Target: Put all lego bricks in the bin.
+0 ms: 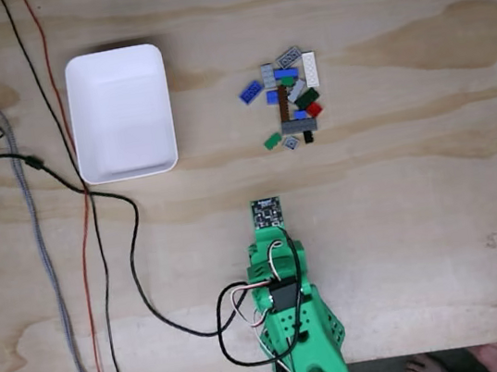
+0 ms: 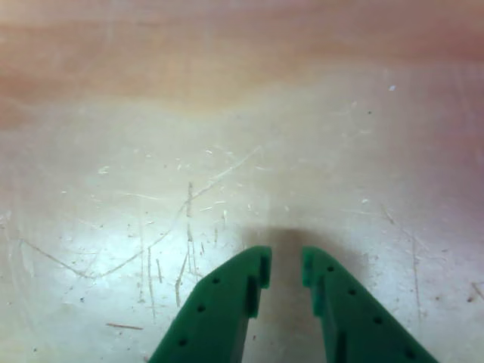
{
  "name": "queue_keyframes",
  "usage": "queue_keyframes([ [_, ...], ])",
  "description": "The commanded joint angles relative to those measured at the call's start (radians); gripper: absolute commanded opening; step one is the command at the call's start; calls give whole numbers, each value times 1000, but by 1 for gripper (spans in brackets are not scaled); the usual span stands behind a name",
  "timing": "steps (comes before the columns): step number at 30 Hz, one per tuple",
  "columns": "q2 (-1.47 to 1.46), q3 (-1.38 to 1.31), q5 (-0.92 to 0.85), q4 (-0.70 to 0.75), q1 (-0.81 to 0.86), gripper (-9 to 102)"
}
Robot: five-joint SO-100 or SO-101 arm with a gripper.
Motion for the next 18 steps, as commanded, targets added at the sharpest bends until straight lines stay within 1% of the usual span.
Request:
queue_keyframes([
  [1,-2,-11,17,38,5,2],
  [11,-2,-11,2,38,20,2],
  [18,-2,-11,0,38,64,0],
])
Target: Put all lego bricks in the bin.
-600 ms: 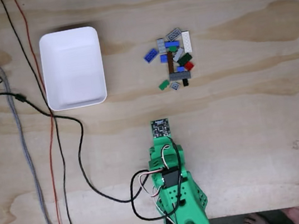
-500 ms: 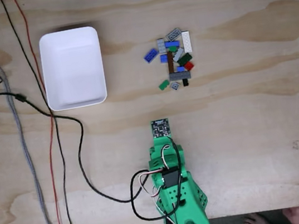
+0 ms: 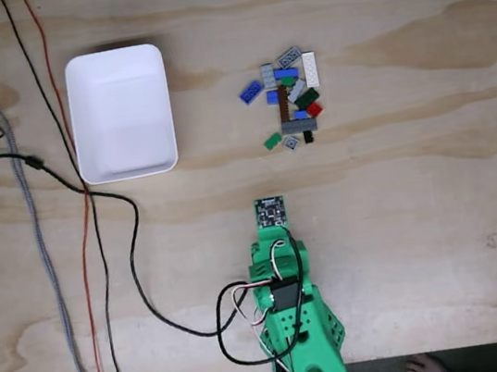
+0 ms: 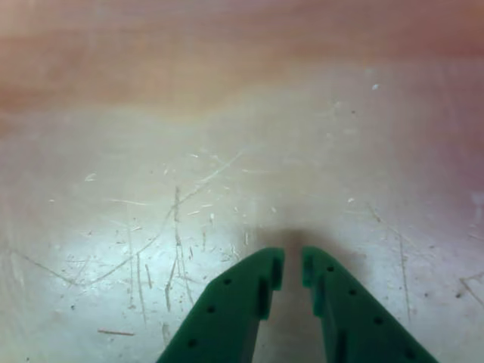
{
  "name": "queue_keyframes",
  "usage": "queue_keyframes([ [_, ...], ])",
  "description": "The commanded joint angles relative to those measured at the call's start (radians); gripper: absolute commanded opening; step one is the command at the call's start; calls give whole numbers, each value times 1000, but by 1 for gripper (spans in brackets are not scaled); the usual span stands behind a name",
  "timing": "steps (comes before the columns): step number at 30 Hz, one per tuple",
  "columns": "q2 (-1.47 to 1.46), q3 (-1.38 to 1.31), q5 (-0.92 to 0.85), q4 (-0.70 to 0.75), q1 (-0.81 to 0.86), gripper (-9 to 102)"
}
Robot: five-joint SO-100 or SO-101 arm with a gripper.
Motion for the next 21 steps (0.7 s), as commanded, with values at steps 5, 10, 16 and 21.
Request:
queue_keyframes([
  [5,-5,-11,-14,38,48,0],
  [10,-2,-11,-26,38,38,0],
  [16,-3,-12,18,38,-23,0],
  [21,-28,-48,141,-34,-32,0],
])
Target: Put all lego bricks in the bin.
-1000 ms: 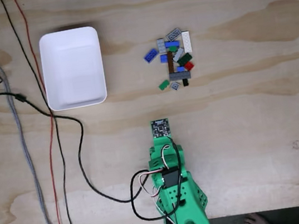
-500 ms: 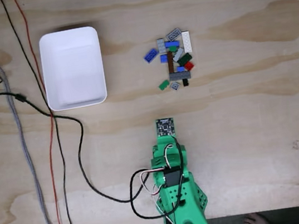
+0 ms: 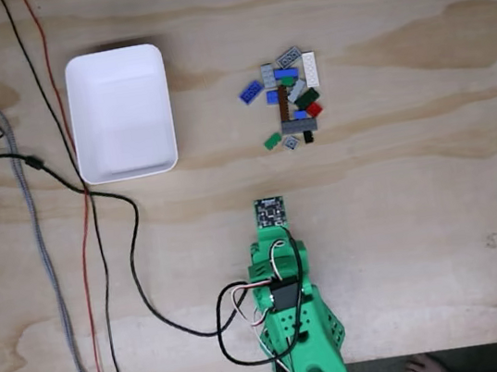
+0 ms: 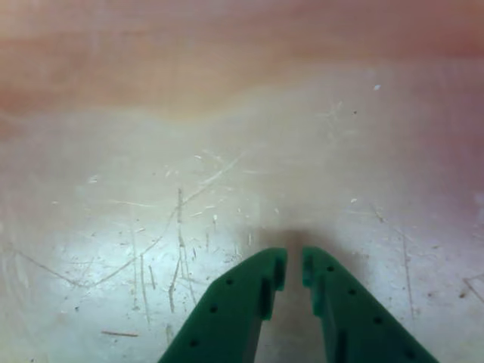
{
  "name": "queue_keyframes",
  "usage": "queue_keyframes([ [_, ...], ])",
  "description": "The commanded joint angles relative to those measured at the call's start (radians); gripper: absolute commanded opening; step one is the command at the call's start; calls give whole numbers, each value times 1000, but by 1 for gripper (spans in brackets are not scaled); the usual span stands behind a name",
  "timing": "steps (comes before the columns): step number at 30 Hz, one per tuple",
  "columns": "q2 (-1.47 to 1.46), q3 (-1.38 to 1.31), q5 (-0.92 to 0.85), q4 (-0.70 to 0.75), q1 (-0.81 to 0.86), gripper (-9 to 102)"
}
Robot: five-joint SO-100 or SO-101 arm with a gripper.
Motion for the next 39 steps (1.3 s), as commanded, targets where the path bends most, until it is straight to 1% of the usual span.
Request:
queue_keyframes([
  [1,-123,-104,175,-92,-17,0],
  [2,-298,-210,227,-146,-14,0],
  [5,-844,-615,397,-210,31,0],
  [9,-1325,-980,520,-225,29,11],
  [11,-1496,-1120,572,-250,31,12],
  [14,-1689,-1284,632,-278,44,16],
  [16,-1813,-1396,632,-276,63,20],
  [19,-1971,-1571,623,-256,97,22],
  [22,-2077,-1658,617,-252,130,22],
  [25,-2114,-1635,606,-273,146,22],
  [29,-2115,-1601,597,-256,158,21],
  [34,-2079,-1540,591,-230,179,22],
  [39,-1948,-1491,609,-167,184,21],
])
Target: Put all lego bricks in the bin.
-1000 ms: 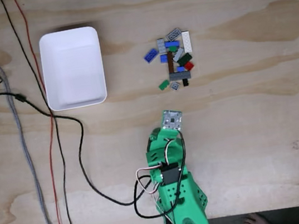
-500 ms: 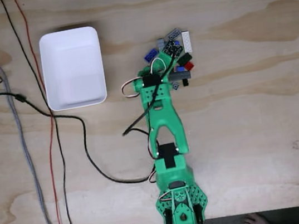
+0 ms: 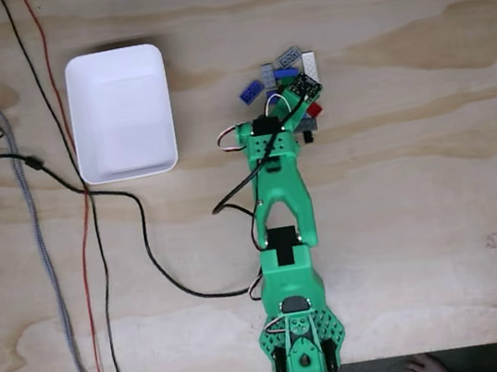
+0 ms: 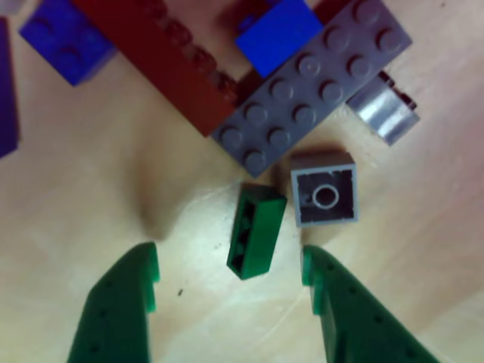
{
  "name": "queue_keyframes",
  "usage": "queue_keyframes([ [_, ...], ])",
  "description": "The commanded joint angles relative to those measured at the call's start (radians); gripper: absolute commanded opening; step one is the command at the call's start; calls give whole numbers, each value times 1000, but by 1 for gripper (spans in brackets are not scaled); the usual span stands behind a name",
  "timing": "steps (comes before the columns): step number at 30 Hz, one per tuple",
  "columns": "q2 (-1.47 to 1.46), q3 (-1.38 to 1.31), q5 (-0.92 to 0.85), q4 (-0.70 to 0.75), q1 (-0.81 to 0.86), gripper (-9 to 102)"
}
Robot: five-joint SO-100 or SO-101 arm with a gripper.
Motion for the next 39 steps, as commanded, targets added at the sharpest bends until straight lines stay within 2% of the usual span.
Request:
queue_keyframes([
  [1,152,21,11,40,11,21],
  [4,147,63,-8,-8,20,17],
  [7,124,95,-29,-60,29,3],
  [8,114,95,-34,-72,35,2],
  [10,98,91,-49,-89,44,8],
  [16,92,35,-94,-89,54,17],
  [22,132,49,-129,-104,29,21],
  [33,52,-51,-133,-201,32,22],
  [39,26,-3,-152,-233,41,16],
])
